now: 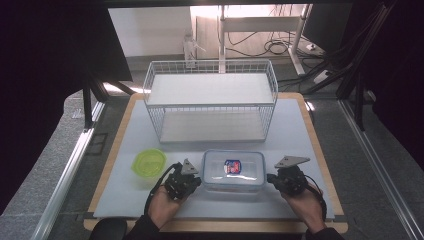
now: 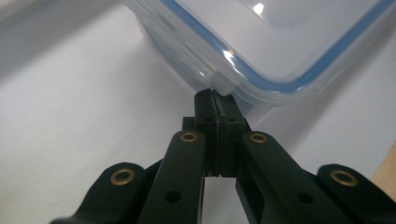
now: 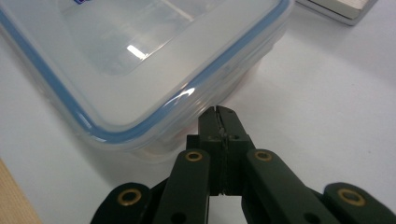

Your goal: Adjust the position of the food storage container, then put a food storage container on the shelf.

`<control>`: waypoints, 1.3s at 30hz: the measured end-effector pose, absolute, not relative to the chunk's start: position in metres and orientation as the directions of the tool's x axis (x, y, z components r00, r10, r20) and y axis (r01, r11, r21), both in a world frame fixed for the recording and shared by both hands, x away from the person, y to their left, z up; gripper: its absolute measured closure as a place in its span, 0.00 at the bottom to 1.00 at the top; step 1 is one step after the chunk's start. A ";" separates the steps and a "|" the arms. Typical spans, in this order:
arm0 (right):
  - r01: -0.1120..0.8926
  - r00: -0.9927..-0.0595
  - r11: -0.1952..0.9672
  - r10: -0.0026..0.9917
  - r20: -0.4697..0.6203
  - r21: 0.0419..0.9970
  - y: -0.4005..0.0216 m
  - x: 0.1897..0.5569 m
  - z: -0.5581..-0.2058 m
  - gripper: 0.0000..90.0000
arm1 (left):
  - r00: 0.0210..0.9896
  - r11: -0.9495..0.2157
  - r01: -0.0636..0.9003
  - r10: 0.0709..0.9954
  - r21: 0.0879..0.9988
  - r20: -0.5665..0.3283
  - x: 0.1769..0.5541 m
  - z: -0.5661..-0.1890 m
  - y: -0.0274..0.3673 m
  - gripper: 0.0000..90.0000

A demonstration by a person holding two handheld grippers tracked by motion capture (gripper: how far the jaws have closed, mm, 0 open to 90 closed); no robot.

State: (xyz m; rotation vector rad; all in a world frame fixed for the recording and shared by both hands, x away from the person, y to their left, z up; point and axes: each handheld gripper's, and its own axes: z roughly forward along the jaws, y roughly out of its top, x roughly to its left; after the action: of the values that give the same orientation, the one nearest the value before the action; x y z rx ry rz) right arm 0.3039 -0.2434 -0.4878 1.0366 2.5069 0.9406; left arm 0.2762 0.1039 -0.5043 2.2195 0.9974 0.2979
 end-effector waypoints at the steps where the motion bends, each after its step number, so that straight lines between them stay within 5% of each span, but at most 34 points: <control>1: 0.531 -0.705 0.529 0.709 -0.001 0.662 -0.245 0.304 -0.487 1.00 | 0.673 -0.472 0.570 0.738 0.673 -0.052 0.276 -0.503 0.108 0.98; 5: 0.533 -0.688 0.476 0.725 0.030 0.700 -0.256 0.306 -0.481 0.88 | 0.648 -0.431 0.562 0.760 0.706 -0.051 0.275 -0.501 0.128 0.81; 11: 0.538 -0.665 0.447 0.746 0.033 0.715 -0.264 0.307 -0.475 0.55 | 0.665 -0.420 0.495 0.746 0.761 -0.021 0.273 -0.499 0.136 0.41; 18: 0.506 -0.664 0.403 0.747 0.045 0.763 -0.269 0.309 -0.470 0.23 | 0.711 -0.398 0.468 0.699 0.789 -0.069 0.278 -0.494 0.138 0.18; 25: 0.472 -0.692 0.401 0.720 0.048 0.785 -0.262 0.307 -0.468 0.08 | 0.746 -0.420 0.423 0.664 0.803 -0.046 0.284 -0.487 0.132 0.08; 39: 0.563 -0.709 0.397 0.683 0.176 0.725 -0.246 0.317 -0.475 0.03 | 0.742 -0.368 0.556 0.623 0.745 -0.247 0.318 -0.495 0.118 0.03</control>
State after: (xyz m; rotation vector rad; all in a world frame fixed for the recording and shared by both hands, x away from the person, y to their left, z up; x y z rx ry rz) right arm 0.3175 -0.2461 -0.4753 1.1227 2.4965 1.2055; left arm 0.3176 0.1185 -0.4950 2.0572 0.8890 0.0957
